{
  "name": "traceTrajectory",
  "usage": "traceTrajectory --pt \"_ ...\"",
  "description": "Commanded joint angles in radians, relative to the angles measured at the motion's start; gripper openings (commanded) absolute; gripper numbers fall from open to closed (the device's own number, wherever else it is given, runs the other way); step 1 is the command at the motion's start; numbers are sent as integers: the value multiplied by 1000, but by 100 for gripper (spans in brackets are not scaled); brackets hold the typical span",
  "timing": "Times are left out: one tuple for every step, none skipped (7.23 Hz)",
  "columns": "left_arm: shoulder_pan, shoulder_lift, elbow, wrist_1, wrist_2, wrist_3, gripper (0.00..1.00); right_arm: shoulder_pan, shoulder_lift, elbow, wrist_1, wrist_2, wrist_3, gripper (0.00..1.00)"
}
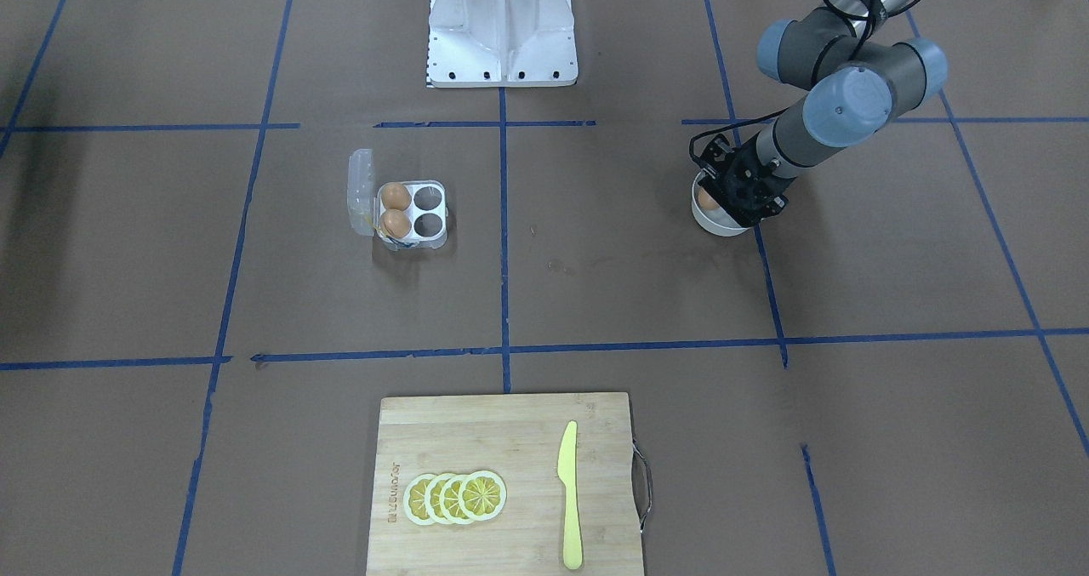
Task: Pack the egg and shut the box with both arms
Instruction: 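Close the left gripper on the brown egg inside the bowl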
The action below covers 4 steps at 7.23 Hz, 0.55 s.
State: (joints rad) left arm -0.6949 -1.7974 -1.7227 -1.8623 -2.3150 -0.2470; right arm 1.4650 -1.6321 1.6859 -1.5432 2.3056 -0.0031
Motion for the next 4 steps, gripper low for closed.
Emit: traceTrajectory --pt "0 0 3 0 2 0 59 0 0 0 0 0 0 100" --pt "0 4 3 2 3 2 45 0 0 0 0 0 0 100" --pt "-2 10 -3 5 3 0 23 0 0 0 0 0 0 100" --pt "-5 13 -12 8 3 0 4 0 0 0 0 0 0 100"
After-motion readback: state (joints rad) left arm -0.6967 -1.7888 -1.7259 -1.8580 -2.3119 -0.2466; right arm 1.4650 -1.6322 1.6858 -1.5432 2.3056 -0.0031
